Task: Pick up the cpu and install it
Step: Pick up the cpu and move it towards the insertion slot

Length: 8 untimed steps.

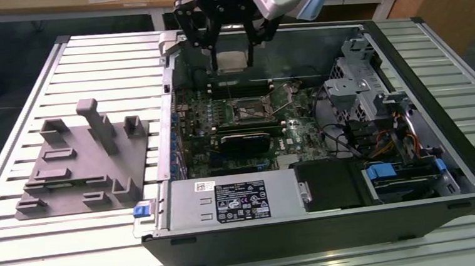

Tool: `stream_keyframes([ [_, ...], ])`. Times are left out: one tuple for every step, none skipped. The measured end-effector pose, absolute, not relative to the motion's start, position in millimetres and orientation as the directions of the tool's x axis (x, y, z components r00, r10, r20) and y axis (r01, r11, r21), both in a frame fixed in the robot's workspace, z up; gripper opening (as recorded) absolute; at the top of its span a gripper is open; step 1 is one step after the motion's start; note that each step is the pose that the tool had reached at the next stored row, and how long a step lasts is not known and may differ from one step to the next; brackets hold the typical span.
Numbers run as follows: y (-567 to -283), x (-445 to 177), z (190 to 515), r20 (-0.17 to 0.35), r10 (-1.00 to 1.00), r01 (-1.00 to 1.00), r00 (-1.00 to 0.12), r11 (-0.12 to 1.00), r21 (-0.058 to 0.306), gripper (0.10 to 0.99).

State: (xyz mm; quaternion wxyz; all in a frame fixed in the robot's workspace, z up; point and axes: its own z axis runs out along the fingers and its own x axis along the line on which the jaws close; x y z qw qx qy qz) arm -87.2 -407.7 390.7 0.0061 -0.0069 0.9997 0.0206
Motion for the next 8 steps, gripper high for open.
stream_keyframes([
  [-407.6,-85.2,389.0,-0.012,-0.014,-0.014,-1.000,0.999,0.041,0.545],
  [-407.3,-83.2,387.2,-0.012,-0.014,-0.014,-1.000,0.999,0.041,0.545],
  [-407.0,-81.6,385.4,-0.012,-0.014,-0.014,-1.000,0.999,0.041,0.545],
  [-406.6,-80.1,383.6,-0.013,-0.014,-0.014,-1.000,0.999,0.041,0.545],
  [-406.3,-78.9,381.9,-0.012,-0.014,-0.014,-1.000,0.999,0.041,0.545],
  [-405.8,-77.8,380.1,-0.012,-0.014,-0.014,-1.000,0.999,0.041,0.545],
  [-405.4,-76.9,378.3,-0.012,-0.014,-0.014,-1.000,0.999,0.041,0.545],
  [-404.8,-76.2,376.5,-0.012,-0.014,-0.014,-1.000,0.999,0.041,0.545],
])
